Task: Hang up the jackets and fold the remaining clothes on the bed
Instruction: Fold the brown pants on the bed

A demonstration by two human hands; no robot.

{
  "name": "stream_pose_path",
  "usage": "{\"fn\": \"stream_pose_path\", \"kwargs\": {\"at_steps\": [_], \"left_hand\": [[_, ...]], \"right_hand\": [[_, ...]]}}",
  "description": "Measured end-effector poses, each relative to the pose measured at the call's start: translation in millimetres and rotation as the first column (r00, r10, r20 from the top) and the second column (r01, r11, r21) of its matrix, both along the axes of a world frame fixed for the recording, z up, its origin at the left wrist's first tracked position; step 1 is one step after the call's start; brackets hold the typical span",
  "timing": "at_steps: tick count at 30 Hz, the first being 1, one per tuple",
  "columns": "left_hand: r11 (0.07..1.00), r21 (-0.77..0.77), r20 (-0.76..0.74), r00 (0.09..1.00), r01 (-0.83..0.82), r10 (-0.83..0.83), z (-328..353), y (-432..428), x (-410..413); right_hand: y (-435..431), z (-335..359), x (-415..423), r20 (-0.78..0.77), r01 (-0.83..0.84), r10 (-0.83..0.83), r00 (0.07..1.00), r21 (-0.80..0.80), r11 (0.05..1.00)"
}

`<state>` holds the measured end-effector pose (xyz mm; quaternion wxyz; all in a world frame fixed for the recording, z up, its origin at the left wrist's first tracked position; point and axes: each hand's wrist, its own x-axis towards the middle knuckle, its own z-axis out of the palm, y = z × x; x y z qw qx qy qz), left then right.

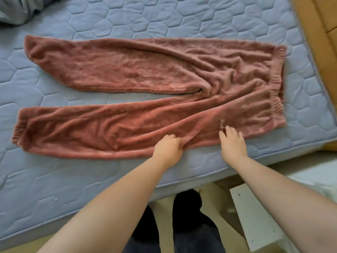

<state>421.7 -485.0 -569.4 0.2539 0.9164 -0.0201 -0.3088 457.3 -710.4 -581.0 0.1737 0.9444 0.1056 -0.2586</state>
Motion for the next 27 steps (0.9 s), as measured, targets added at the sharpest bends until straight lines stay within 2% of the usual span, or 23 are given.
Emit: {"fn": "stream_pose_path", "kwargs": {"at_steps": [3, 5, 7, 9, 12, 14, 16, 19, 21, 24, 27], "left_hand": [[0.979, 0.056, 0.083, 0.976, 0.198, -0.202, -8.8, -47.1, 13.4], [0.958, 0.122, 0.138, 0.951, 0.261, -0.277, -18.2, -73.8, 19.3], [0.939, 0.191, 0.17, 0.933, 0.285, -0.318, -28.2, -94.4, 22.5], [0.926, 0.255, 0.173, 0.929, 0.278, -0.326, -36.0, -108.3, 25.2], [0.902, 0.338, 0.149, 0.931, 0.267, -0.332, -42.1, -119.8, 27.4], [0.885, 0.354, 0.092, 0.93, 0.304, -0.356, -42.8, -124.1, 25.4], [0.867, 0.347, 0.017, 0.922, 0.356, -0.386, -44.7, -128.6, 21.8], [0.874, 0.299, -0.06, 0.922, 0.383, -0.384, -44.8, -131.0, 21.7], [0.876, 0.263, -0.086, 0.914, 0.405, -0.396, -41.6, -127.2, 24.4], [0.856, 0.284, -0.058, 0.899, 0.432, -0.434, -31.7, -113.9, 28.2], [0.831, 0.418, -0.006, 0.915, 0.368, -0.403, -22.5, -98.1, 30.4]], "right_hand": [[-51.2, -2.6, 20.0, 0.024, 0.011, -0.01, 1.0, -0.05, 0.999], [-78.9, -9.3, 33.0, 0.103, -0.035, 0.036, 0.994, -0.007, 0.999], [-98.1, -15.4, 44.9, 0.147, -0.141, 0.138, 0.979, 0.016, 0.99], [-112.3, -17.8, 53.0, 0.26, -0.295, 0.268, 0.928, 0.068, 0.953], [-130.7, -7.7, 59.7, 0.249, -0.392, 0.34, 0.907, 0.202, 0.897], [-146.8, -0.8, 56.5, 0.204, -0.385, 0.339, 0.918, 0.254, 0.887], [-163.2, 2.6, 43.8, 0.127, -0.347, 0.325, 0.937, 0.241, 0.906], [-175.8, 0.9, 22.3, 0.033, -0.33, 0.329, 0.944, 0.162, 0.93], [-179.9, -2.2, 11.4, 0.068, -0.249, 0.242, 0.968, 0.109, 0.962], [-179.9, -4.2, 7.2, 0.106, -0.086, 0.076, 0.991, 0.091, 0.992], [-176.5, 2.5, 17.1, 0.091, -0.049, 0.043, 0.995, 0.064, 0.997]]}}
